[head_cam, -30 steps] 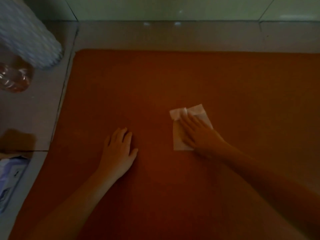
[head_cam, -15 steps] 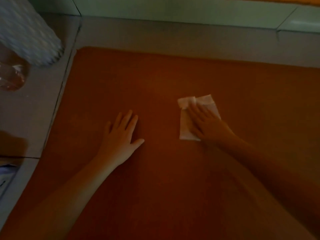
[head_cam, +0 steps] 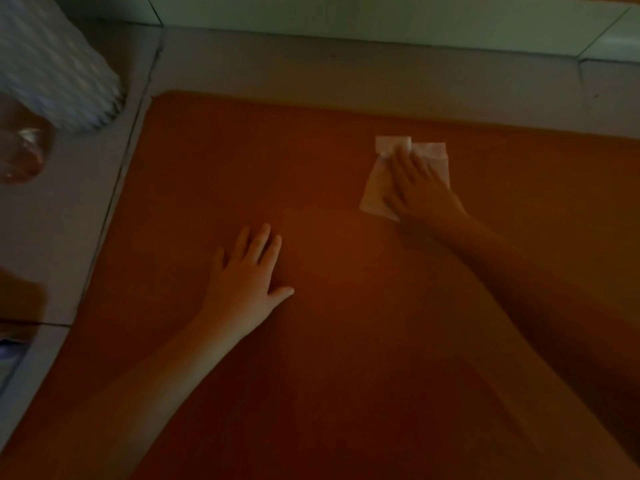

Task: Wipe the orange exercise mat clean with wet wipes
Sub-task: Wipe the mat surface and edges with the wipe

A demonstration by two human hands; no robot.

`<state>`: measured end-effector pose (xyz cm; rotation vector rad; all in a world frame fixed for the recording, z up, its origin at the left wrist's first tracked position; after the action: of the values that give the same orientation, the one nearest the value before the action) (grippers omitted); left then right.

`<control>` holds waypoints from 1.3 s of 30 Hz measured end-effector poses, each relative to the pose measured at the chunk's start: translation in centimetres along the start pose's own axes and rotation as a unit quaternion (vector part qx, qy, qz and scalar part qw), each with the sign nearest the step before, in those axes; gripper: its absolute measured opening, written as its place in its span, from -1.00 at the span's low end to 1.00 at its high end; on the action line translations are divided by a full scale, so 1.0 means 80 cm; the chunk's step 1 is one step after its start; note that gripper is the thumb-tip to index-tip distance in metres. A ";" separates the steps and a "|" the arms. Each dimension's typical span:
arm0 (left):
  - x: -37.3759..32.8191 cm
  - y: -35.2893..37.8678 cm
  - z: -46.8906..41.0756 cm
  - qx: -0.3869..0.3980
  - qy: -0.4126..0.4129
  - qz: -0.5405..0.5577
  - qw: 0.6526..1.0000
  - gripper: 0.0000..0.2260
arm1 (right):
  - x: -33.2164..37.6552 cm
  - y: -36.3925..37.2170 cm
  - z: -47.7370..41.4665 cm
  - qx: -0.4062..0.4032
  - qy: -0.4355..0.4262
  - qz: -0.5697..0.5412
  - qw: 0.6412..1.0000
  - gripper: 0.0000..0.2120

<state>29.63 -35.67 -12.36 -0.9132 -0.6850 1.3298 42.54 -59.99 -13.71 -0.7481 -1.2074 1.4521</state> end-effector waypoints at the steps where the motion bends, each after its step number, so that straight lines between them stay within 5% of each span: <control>1: -0.001 0.000 0.000 0.000 -0.002 0.000 1.000 -0.23 | -0.003 -0.003 -0.020 -0.005 0.049 -0.022 0.999 -0.41; 3: -0.001 0.000 -0.002 0.003 -0.006 -0.004 1.000 -0.23 | 0.023 0.000 -0.054 -0.006 0.089 -0.036 0.995 -0.41; 7: -0.004 -0.005 -0.002 0.009 -0.007 -0.018 1.000 -0.24 | 0.140 0.006 -0.063 -0.010 -0.076 0.043 0.996 -0.38; 10: -0.004 -0.006 -0.003 0.007 -0.008 -0.021 1.000 -0.24 | 0.123 -0.009 -0.062 -0.024 -0.138 0.078 0.987 -0.39; 17: -0.004 -0.005 -0.003 0.006 -0.015 -0.015 1.000 -0.24 | -0.060 -0.020 -0.043 -0.029 0.204 -0.094 0.974 -0.40; 19: -0.003 -0.005 -0.003 0.003 -0.015 -0.024 1.000 -0.24 | -0.030 -0.013 -0.029 -0.051 0.164 -0.070 0.983 -0.41; 24: -0.001 -0.005 -0.003 0.004 -0.019 -0.028 0.999 -0.23 | 0.071 0.046 0.079 0.018 -0.142 0.027 0.989 -0.35; 26: -0.002 -0.004 -0.002 0.000 -0.016 -0.025 1.000 -0.23 | 0.036 0.044 0.089 0.021 -0.130 0.050 0.990 -0.29; 29: -0.001 -0.003 0.000 -0.004 -0.012 -0.019 1.000 -0.23 | -0.006 0.028 0.072 0.007 0.005 -0.004 1.000 -0.38; 32: 0.003 -0.002 -0.001 -0.008 -0.013 -0.003 1.000 -0.23 | 0.024 0.030 0.074 -0.023 0.077 -0.019 0.997 -0.40; 37: 0.001 -0.002 0.001 -0.001 -0.016 0.010 1.000 -0.25 | 0.105 0.079 0.162 0.024 -0.170 0.035 0.984 -0.39; 39: -0.001 -0.001 0.005 -0.004 -0.015 0.015 1.000 -0.28 | 0.062 0.083 0.174 0.034 -0.163 0.039 0.985 -0.38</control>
<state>29.30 -35.69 -12.11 -0.9147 -0.7018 1.3707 26.44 -58.76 -15.09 -0.5292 -1.3786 1.7195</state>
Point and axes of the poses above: each hand's wrist, its own z-axis away from the middle knuckle, its own y-axis out of the palm, x = y × z, the point moved 10 cm from there along -z, towards the middle knuckle
